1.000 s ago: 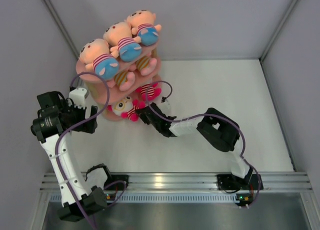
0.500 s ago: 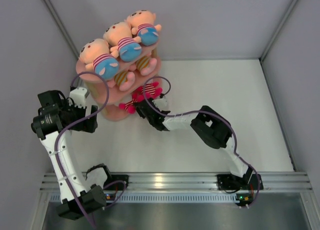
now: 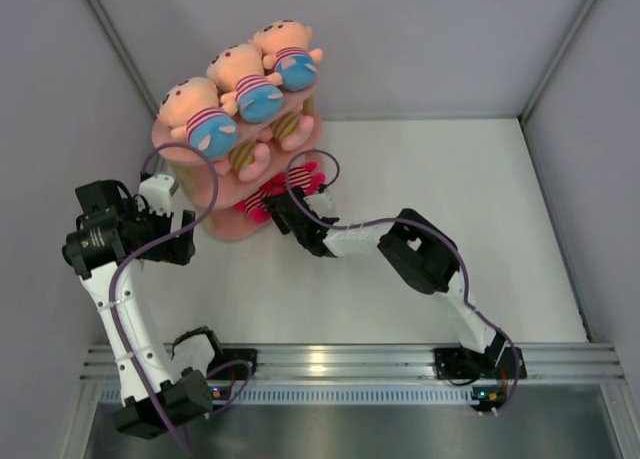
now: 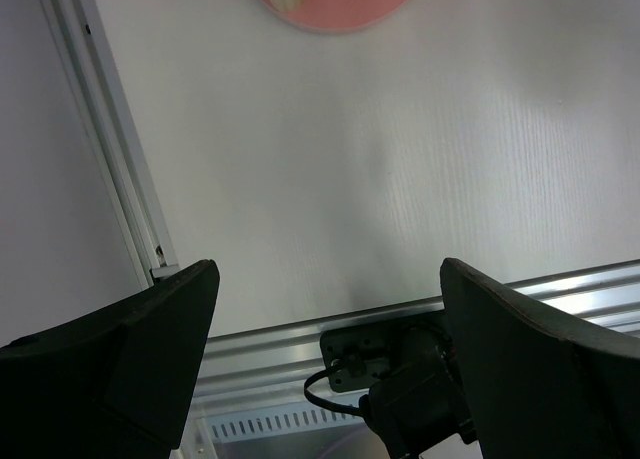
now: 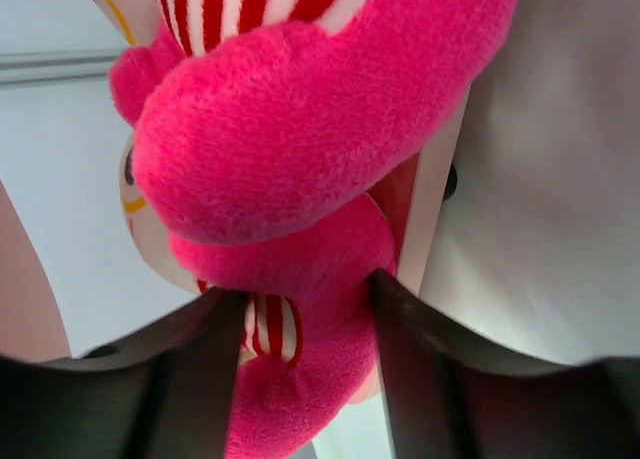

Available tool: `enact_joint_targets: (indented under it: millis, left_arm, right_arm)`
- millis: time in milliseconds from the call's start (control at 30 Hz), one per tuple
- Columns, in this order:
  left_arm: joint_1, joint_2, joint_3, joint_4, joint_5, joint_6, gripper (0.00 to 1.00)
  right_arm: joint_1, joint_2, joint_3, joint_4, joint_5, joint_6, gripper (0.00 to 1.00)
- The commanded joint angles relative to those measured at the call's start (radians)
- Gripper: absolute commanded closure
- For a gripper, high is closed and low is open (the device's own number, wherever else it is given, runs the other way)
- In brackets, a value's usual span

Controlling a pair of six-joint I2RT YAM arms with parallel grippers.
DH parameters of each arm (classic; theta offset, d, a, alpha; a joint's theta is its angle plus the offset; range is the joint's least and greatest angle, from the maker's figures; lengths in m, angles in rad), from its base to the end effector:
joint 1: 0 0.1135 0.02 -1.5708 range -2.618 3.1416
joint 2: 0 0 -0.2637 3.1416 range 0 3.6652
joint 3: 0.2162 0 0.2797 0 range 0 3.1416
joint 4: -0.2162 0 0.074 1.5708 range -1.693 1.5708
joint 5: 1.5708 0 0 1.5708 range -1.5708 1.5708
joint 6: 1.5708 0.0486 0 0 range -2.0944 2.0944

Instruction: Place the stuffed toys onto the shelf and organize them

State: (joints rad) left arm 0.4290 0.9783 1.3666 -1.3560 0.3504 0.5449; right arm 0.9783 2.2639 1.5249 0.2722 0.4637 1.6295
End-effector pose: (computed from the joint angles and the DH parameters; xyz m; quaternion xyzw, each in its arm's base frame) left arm 0.1622 0.0558 0.3927 0.1061 0.9357 -0.0102 0.3363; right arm 0.3172 0.4323 0.1238 0.3792 0.7466 0.4407 0.3233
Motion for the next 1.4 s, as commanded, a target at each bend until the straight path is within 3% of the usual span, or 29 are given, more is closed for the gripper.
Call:
enact_joint_targets:
  millis: [0,133,500,633,767,900,1000,1167,1267,1367]
  left_arm:
    - [-0.001,-0.006,0.005,0.0,0.006,-0.002,0.01]
    - [0.001,-0.009,0.0,0.001,0.01,-0.002,0.01]
    - [0.001,-0.017,0.008,0.0,0.005,-0.01,0.01]
    - [0.001,-0.02,0.002,0.001,-0.004,-0.005,0.02]
    - [0.001,-0.017,-0.014,0.008,0.005,-0.005,0.01]
    - [0.001,-0.009,-0.018,0.02,0.002,-0.013,0.01]
    - [0.001,-0.009,-0.029,0.044,0.004,-0.017,0.01]
    - [-0.001,-0.023,-0.13,0.149,-0.047,-0.039,0.01]
    - [0.001,-0.024,-0.207,0.221,-0.054,-0.036,0.01]
    - [-0.001,-0.032,-0.297,0.329,-0.071,-0.039,0.01]
  right_arm:
    - [0.0,-0.058,-0.028,0.047,-0.019,-0.058,0.44]
    - [0.003,-0.115,-0.086,0.143,-0.054,-0.132,0.33]
    - [0.007,-0.4,-0.308,0.203,-0.151,-0.404,0.3]
    - [0.002,-0.564,-0.454,0.105,-0.21,-0.678,0.29]
    - [-0.024,-0.737,-0.528,-0.182,-0.207,-0.905,0.2]
    - [-0.2,-0.842,-0.519,-0.526,-0.353,-1.181,0.15]
    - [-0.392,-0.903,-0.514,-0.704,-0.349,-1.249,0.11]
    - [-0.841,-1.091,-0.64,-0.641,-0.364,-1.196,0.07]
    - [-0.958,-1.176,-0.692,-0.588,-0.249,-1.211,0.05]
    - [-0.968,-1.205,-0.707,-0.577,-0.168,-1.246,0.03]
